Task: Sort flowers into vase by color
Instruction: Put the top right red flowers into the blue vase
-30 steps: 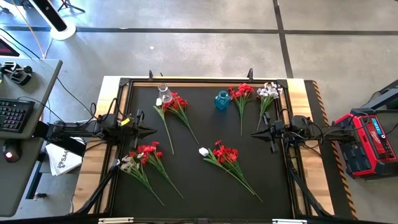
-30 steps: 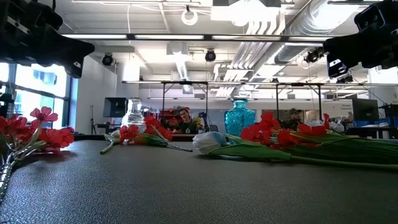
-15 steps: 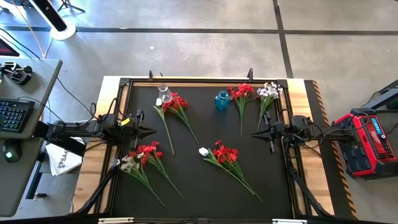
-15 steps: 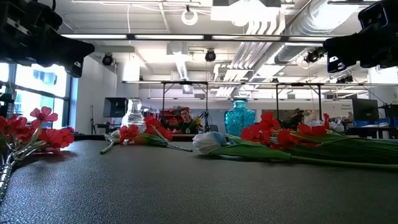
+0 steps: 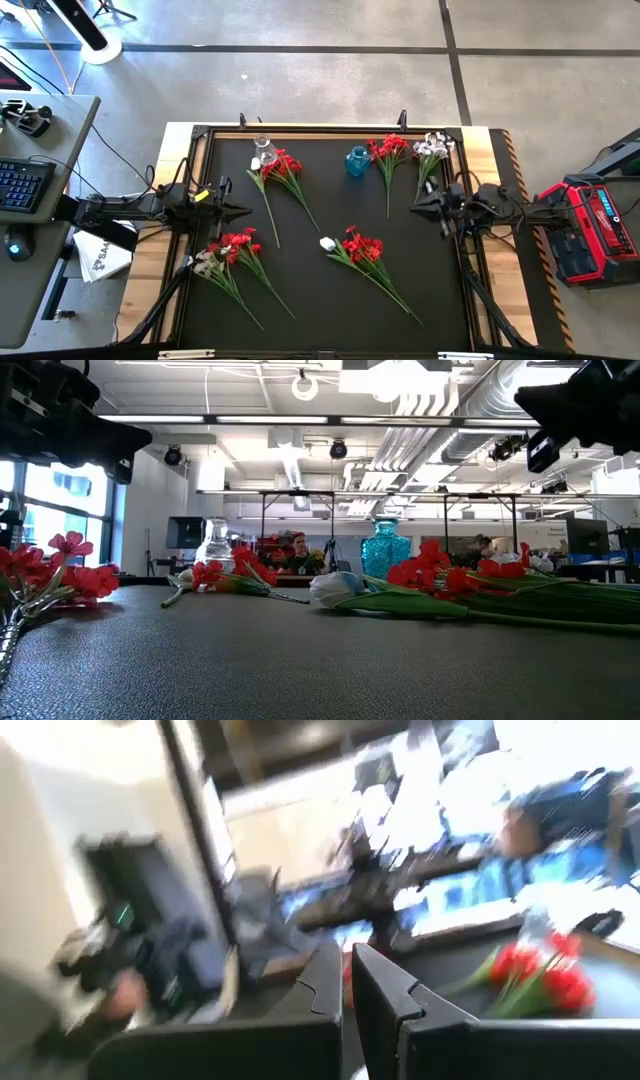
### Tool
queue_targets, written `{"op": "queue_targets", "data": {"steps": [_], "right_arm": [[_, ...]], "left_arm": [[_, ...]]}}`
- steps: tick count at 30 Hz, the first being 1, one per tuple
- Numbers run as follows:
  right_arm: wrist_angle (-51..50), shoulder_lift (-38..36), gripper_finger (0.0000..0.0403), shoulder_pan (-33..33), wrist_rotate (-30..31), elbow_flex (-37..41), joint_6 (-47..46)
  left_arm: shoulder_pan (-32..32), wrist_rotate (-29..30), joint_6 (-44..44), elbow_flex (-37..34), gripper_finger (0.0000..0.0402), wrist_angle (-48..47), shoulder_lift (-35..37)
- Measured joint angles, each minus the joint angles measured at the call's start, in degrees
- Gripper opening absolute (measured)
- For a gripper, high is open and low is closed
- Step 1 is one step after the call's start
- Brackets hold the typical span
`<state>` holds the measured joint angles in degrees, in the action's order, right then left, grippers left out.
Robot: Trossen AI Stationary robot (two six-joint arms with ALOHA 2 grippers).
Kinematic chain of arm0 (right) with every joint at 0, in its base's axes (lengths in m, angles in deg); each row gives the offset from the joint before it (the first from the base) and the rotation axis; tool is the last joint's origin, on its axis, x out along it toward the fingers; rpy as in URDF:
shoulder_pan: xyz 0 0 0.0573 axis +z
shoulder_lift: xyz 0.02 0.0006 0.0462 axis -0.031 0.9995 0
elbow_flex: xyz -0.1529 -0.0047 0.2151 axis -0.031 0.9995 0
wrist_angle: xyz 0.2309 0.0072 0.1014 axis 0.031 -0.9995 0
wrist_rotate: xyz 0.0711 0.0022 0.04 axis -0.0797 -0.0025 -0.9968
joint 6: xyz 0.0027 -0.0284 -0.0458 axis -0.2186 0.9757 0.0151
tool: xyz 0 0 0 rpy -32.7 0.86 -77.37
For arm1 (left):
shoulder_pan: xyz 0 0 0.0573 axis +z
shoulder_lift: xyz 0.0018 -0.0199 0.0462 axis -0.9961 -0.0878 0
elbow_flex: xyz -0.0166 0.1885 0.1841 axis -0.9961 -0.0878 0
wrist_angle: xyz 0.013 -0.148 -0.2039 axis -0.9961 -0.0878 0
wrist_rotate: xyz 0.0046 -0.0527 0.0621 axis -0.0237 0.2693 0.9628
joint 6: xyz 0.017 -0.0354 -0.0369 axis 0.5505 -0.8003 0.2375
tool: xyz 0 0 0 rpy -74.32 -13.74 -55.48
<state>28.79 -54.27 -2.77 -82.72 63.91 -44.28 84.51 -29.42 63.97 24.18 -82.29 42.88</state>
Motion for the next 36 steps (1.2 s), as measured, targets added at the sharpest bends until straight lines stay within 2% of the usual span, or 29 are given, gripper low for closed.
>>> {"op": "queue_targets", "data": {"steps": [4,8,14,17,20,23,27,32,36], "right_arm": [[4.6,1.0,0.0000,0.1,3.2,0.0,-0.5],[7.9,6.1,0.0000,1.9,5.7,-0.2,-1.5],[5.6,22.0,0.0000,6.1,17.7,-5.3,-1.6],[0.1,31.3,0.0002,7.3,24.0,-10.5,-3.6],[-9.7,39.6,0.0015,7.3,28.1,-17.2,-8.1],[-23.0,47.2,0.0046,5.6,30.1,-24.6,-15.6],[-37.1,56.1,0.0112,1.2,29.9,-31.8,-24.9],[-39.1,65.6,0.0194,-7.3,26.8,-33.5,-27.0],[-37.4,72.1,0.0230,-14.3,25.4,-33.5,-28.5]], "left_arm": [[0.0,0.0,0.0,0.0,0.0000,0.2,0.0],[0.0,0.0,0.0,0.0,0.0000,1.1,0.0],[0.0,0.1,0.0,0.0,0.0000,2.5,0.0],[0.0,1.6,-0.1,0.0,0.0000,2.7,0.0],[0.0,3.5,-0.1,0.0,0.0000,2.7,0.0],[0.0,4.1,-0.1,0.0,0.0000,2.6,0.0],[0.0,4.1,-0.1,0.0,0.0000,2.6,0.0],[0.0,4.1,-0.1,0.0,0.0000,2.6,0.0],[0.0,4.1,-0.3,0.0,0.0000,2.6,0.0]]}}
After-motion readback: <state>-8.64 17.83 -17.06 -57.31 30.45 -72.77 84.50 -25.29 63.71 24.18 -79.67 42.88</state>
